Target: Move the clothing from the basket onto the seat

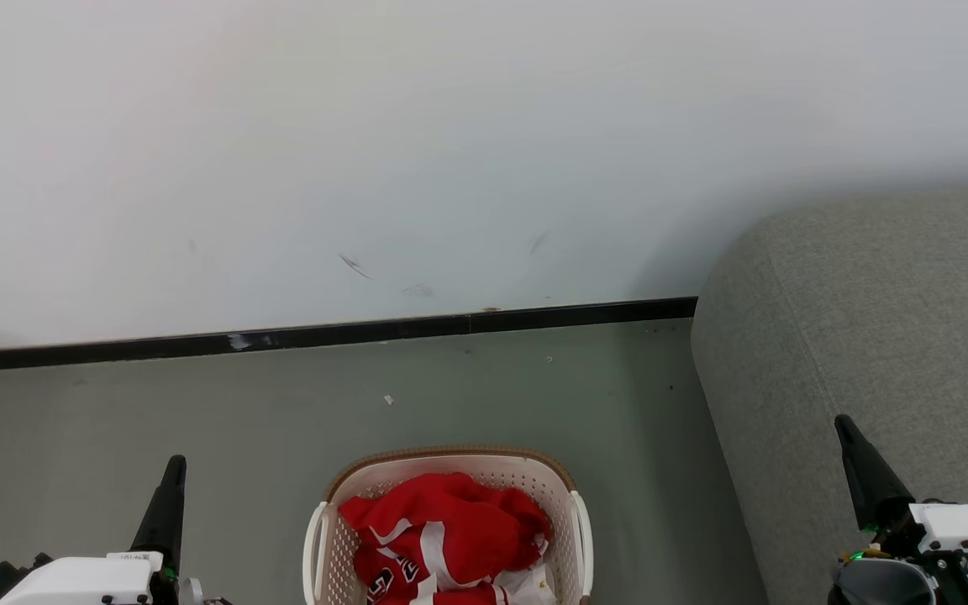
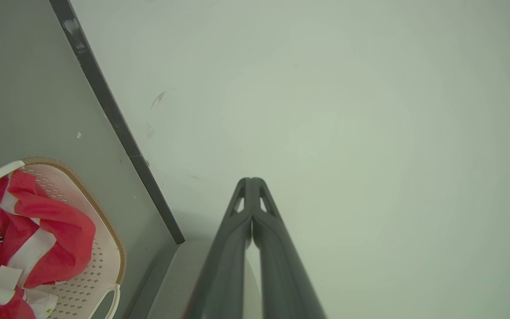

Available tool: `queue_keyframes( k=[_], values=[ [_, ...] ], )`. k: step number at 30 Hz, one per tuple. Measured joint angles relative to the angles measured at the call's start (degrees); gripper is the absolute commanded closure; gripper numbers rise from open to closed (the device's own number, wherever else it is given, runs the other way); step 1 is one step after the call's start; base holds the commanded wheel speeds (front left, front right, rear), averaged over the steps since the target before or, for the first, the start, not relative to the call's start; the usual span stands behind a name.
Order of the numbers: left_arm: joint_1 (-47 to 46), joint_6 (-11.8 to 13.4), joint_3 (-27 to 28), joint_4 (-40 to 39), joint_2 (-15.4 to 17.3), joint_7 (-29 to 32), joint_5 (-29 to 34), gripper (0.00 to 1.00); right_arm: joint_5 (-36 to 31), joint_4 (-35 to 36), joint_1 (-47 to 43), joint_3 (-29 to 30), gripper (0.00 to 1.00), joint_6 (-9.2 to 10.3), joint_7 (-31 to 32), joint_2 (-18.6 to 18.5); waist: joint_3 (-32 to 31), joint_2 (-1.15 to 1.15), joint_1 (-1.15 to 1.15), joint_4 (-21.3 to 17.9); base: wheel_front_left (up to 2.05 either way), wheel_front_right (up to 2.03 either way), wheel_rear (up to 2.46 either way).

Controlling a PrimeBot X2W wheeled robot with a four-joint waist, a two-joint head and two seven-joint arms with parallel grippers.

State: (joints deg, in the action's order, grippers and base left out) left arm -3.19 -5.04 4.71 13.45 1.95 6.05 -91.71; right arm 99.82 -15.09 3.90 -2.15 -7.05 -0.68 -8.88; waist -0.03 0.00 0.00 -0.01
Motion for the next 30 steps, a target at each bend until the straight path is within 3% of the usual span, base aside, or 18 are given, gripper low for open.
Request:
queue_keyframes(
  k=[11,12,19,30],
  values=[
    [0.0,0.0,0.0,0.0,0.0,0.0,0.0,1.0,0.0,0.0,0.0,-0.01,1.0,0.0,0.0,0.0,0.0,0.0,0.0,0.0,0.0,0.0,0.0],
    [0.0,0.0,0.0,0.0,0.0,0.0,0.0,0.0,0.0,0.0,0.0,-0.01,0.0,-0.01,0.0,0.0,0.0,0.0,0.0,0.0,0.0,0.0,0.0],
    [3.04,0.11,-0.67,3.36,-1.88,-0.09,0.04,0.0,-0.1,-2.99,-3.7,-0.99,0.0,0.08,0.01,2.43,0.01,0.0,0.0,-0.01,0.0,0.0,0.0],
    [3.03,0.1,-2.15,2.98,-1.76,-2.22,2.54,0.0,-3.88,-2.48,-3.59,-1.92,0.0,0.07,-1.34,2.49,-0.02,0.0,0.0,0.0,0.0,0.0,0.0]
  ],
)
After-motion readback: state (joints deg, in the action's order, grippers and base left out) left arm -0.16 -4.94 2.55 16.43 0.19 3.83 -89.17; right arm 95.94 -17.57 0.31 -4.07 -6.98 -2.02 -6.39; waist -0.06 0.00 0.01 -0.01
